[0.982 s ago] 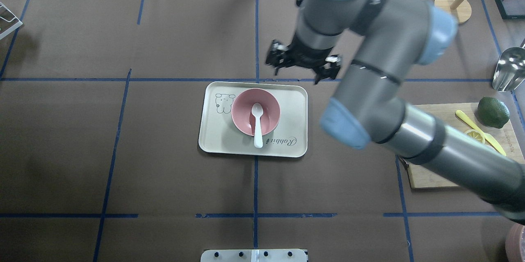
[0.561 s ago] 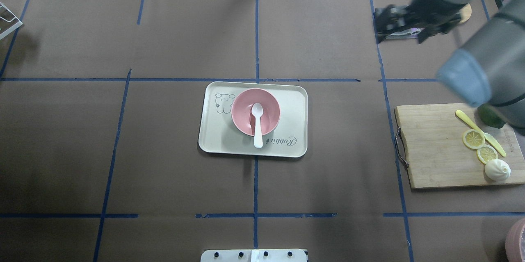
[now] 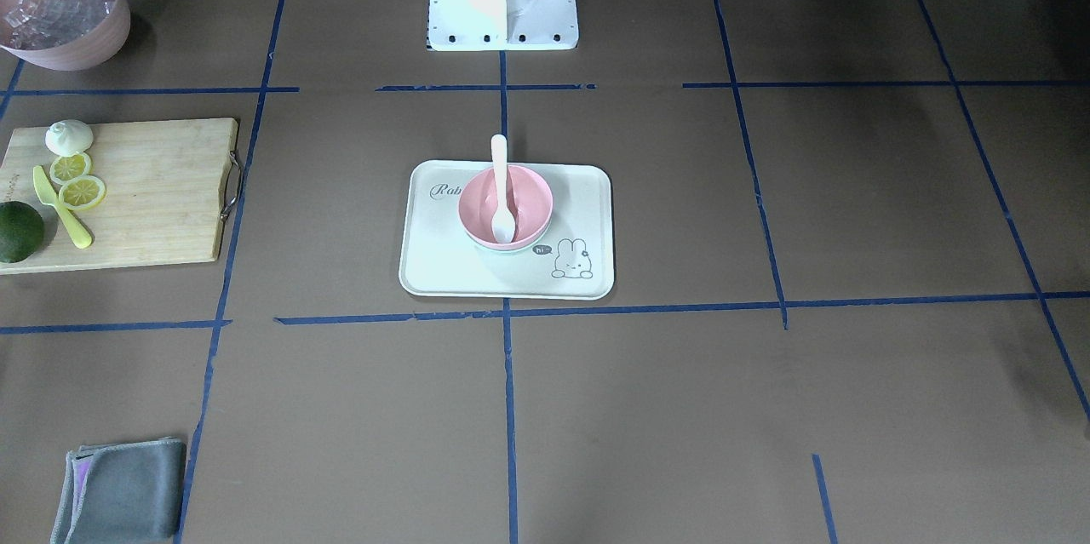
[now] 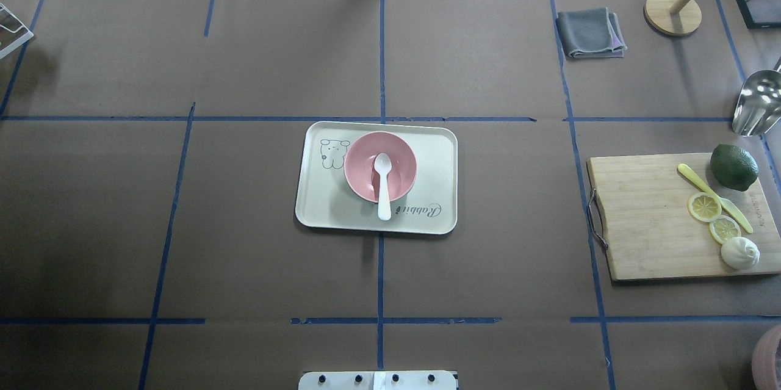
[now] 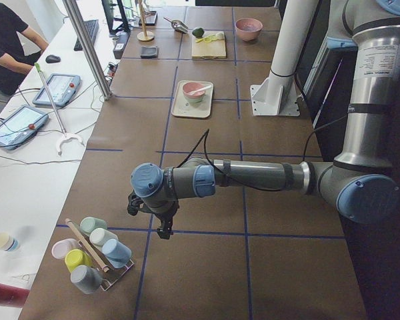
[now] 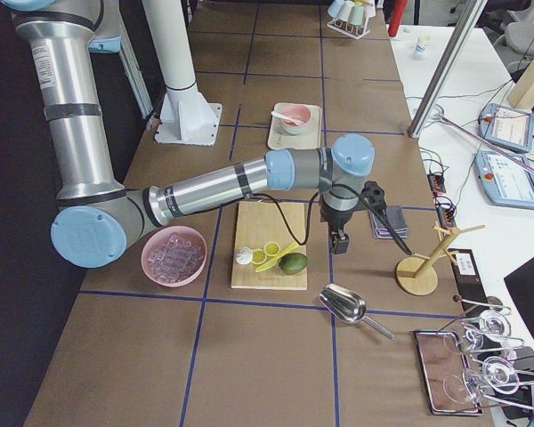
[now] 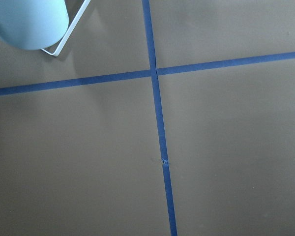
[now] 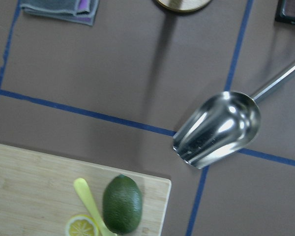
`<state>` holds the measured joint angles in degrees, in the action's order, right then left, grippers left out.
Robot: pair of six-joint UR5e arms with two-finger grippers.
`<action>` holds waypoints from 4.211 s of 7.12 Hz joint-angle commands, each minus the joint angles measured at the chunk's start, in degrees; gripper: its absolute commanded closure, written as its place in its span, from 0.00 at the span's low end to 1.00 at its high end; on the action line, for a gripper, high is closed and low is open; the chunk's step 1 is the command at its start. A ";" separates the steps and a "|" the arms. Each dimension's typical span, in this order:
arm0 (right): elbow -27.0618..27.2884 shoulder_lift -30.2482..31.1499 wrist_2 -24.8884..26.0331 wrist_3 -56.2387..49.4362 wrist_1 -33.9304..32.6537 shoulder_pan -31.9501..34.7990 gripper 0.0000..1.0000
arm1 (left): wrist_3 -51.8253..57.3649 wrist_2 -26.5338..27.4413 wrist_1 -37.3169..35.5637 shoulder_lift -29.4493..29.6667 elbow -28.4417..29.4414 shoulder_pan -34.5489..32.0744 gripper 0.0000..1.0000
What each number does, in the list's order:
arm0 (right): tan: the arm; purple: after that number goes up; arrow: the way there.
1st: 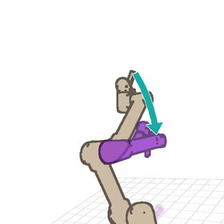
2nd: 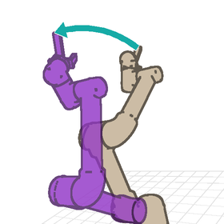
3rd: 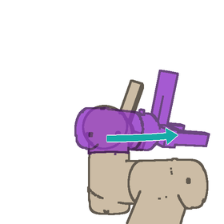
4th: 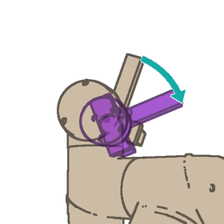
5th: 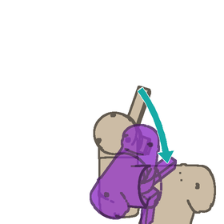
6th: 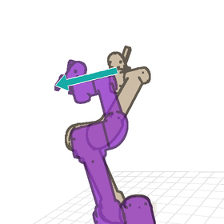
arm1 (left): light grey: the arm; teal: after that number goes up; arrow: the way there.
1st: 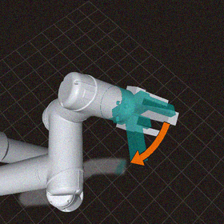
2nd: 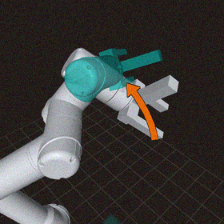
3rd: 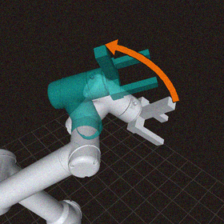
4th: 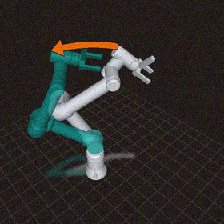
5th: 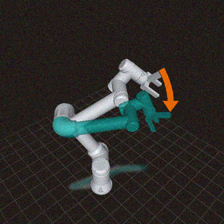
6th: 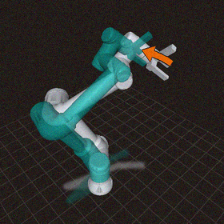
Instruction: Stack pink bowl on green and place spoon
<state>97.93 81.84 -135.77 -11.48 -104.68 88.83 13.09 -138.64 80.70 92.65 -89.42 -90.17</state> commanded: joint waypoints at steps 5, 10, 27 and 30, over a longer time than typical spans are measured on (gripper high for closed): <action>-11.89 3.93 -0.90 -7.34 7.39 5.83 0.01 | -0.61 0.22 0.16 0.34 -0.31 -0.01 0.00; -2.21 11.24 -1.25 3.31 7.57 5.83 0.01 | -1.05 1.89 0.07 0.16 -1.28 -0.01 0.00; -7.49 10.09 -1.25 12.19 17.59 5.83 0.01 | -1.57 2.94 -0.02 -3.09 -0.67 -4.31 0.00; -7.49 9.83 -1.07 12.19 17.67 5.83 0.00 | -1.57 3.03 -0.02 -3.09 -0.84 -4.40 0.00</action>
<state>90.44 91.67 -136.82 0.70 -87.02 94.66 11.51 -135.68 80.62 89.56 -90.22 -94.51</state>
